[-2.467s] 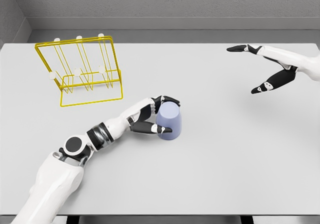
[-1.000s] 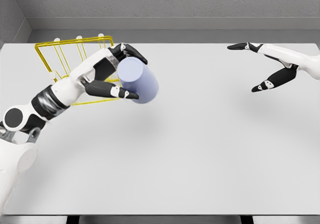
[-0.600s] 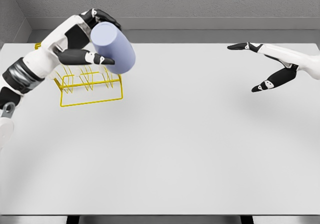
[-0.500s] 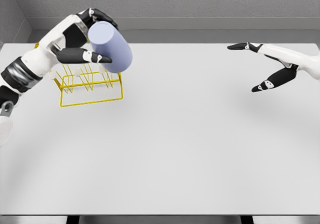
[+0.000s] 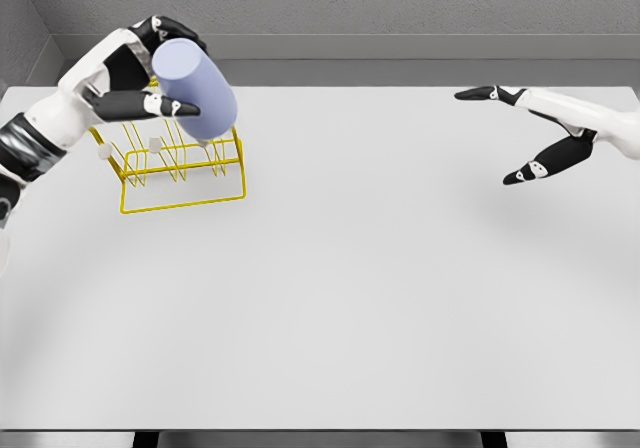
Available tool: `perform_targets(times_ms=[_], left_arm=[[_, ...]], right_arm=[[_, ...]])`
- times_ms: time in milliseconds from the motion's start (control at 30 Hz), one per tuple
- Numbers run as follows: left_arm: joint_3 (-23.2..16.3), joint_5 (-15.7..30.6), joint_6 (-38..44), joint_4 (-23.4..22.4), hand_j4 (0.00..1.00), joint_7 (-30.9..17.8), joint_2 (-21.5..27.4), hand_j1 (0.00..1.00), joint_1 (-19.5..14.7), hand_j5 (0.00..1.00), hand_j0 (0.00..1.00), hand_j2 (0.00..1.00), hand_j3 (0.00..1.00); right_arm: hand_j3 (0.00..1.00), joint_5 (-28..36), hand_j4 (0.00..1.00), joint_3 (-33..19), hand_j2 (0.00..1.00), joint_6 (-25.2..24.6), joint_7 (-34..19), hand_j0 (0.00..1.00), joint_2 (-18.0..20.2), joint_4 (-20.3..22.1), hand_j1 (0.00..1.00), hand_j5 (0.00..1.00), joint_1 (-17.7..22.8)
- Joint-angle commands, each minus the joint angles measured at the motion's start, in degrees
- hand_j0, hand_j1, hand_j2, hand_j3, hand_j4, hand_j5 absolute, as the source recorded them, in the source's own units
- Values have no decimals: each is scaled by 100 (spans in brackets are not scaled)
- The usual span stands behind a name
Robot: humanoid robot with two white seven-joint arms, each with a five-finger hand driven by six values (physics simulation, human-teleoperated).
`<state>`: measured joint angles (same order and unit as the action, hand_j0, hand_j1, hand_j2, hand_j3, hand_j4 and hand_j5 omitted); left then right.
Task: Place the cup on the cup holder with both arms
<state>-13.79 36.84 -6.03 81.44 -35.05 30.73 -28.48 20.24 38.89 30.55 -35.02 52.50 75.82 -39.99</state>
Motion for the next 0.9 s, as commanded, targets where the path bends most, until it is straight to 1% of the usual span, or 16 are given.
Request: perform_targets(times_ms=[0,200,867], left_arm=[[26,34,6,-67,42,5,99,42,9,42,42,42,42],[17,-37,6,-251,42,5,99,42,53,42,42,42,42],[-71,-72,6,-260,43,5,12,43,88,43,43,43,43]], right_arm=[[100,41,100,-4,100,-14,2,100,6,3,100,100,9],[100,41,100,-4,100,-14,2,100,6,3,100,100,9],[100,41,100,-4,100,-14,2,100,6,11,100,100,0]])
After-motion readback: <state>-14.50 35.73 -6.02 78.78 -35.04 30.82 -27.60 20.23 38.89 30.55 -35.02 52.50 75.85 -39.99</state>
